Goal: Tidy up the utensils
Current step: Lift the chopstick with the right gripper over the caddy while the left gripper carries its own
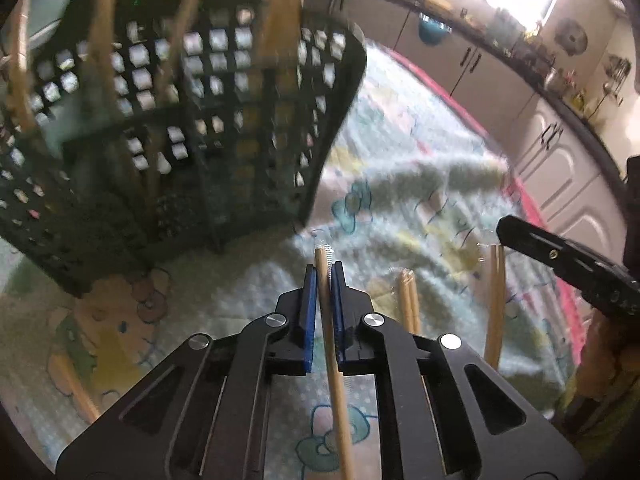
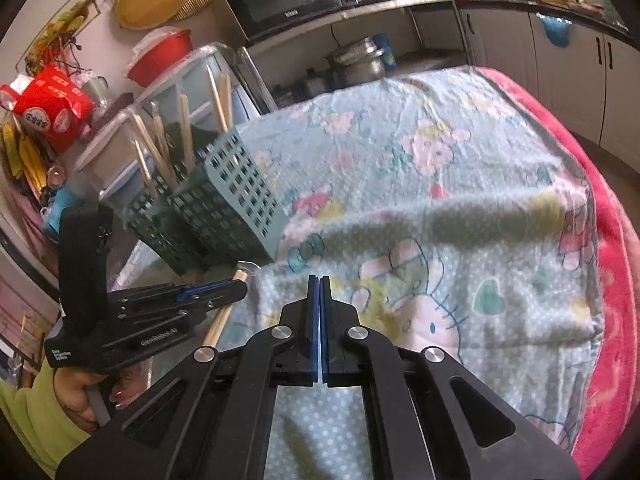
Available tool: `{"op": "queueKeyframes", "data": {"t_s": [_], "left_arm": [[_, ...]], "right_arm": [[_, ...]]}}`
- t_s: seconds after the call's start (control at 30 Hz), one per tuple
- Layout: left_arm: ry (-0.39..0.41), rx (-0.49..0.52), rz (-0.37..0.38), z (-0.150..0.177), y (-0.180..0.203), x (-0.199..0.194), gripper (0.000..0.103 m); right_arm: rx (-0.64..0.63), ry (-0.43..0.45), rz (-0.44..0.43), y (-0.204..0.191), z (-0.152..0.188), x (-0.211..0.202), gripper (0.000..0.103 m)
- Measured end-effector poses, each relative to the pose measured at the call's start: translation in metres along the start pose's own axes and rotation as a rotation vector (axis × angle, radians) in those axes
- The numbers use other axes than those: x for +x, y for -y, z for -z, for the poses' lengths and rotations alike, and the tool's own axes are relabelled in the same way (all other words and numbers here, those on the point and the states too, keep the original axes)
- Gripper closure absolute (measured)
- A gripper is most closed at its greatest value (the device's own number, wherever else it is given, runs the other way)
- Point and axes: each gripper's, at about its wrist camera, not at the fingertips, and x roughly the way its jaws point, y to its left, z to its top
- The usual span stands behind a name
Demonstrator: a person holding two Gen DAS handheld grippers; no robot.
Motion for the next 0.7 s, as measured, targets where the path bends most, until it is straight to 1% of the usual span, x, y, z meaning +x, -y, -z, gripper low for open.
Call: {"op": "queueKeyframes", "data": {"t_s": [0.4, 0.6, 0.7], "left_arm": [[0.234, -0.036, 0.034, -0.025, -0.011, -0.088, 0.1], [0.315, -0.038, 0.046, -0.032, -0.014, -0.119, 0.1], [0.342, -0.035, 0.052, -0.035, -0.011, -0.127, 0.1]], "right_arm": [[-0.095, 0.147, -0.05, -0.043, -0.027, -0.045, 0.102], [-0.154, 0.217, -0.079, -0.067, -0.036, -0.067, 0.102], [-0.174, 0.244, -0.086, -0.077, -0.04, -0.075, 0.102]]}}
